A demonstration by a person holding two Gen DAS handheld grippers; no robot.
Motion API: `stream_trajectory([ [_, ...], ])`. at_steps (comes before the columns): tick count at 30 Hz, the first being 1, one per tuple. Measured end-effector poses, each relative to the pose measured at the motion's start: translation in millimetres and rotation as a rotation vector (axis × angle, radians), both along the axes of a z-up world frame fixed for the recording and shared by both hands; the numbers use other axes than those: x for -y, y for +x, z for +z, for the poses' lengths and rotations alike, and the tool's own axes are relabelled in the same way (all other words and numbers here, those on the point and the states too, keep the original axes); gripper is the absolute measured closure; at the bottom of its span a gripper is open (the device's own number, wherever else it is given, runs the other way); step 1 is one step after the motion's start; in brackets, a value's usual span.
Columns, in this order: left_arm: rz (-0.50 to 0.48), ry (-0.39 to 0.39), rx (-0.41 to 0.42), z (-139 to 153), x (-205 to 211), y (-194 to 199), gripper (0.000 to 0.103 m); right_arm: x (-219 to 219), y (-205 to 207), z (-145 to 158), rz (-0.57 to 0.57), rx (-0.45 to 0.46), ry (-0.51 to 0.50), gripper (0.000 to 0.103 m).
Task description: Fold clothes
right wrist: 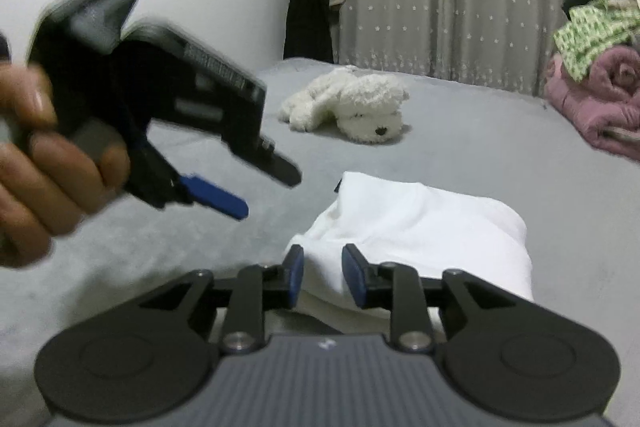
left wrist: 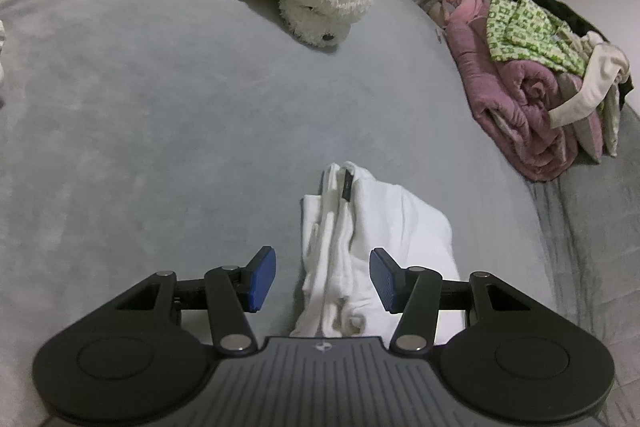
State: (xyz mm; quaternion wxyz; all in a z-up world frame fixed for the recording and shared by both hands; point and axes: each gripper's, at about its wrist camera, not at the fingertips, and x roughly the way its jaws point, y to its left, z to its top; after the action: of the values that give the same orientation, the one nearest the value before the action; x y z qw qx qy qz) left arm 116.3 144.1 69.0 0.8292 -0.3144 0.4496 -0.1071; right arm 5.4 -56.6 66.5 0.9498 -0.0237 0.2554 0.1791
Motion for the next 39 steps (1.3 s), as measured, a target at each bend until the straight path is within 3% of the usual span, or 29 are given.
stream_trajectory([
  [8,-0.016,0.039,0.012,3,5,-1,0.052,43,-28,18,0.018,-0.019,0.154,0.079],
  [15,-0.017,0.039,0.018,4,5,-3,0.052,63,-44,23,0.05,-0.03,0.172,0.079],
  [18,-0.018,0.04,0.022,4,5,-4,0.052,70,-49,22,0.057,-0.042,0.181,0.072],
  [22,-0.052,0.056,0.043,6,16,-7,0.052,64,-45,9,-0.006,-0.06,0.037,0.07],
  [25,-0.098,0.066,0.056,5,28,-10,0.052,72,-40,4,-0.039,-0.087,0.06,0.075],
  [31,-0.19,0.129,0.089,7,54,-19,0.052,74,-30,12,-0.076,-0.056,0.028,0.076],
  [35,-0.196,0.156,0.038,-3,61,-18,0.053,66,-23,8,-0.043,-0.048,-0.029,0.075],
  [39,-0.172,0.168,0.006,-19,69,-17,0.056,45,-14,-4,-0.012,-0.042,-0.18,0.075],
])
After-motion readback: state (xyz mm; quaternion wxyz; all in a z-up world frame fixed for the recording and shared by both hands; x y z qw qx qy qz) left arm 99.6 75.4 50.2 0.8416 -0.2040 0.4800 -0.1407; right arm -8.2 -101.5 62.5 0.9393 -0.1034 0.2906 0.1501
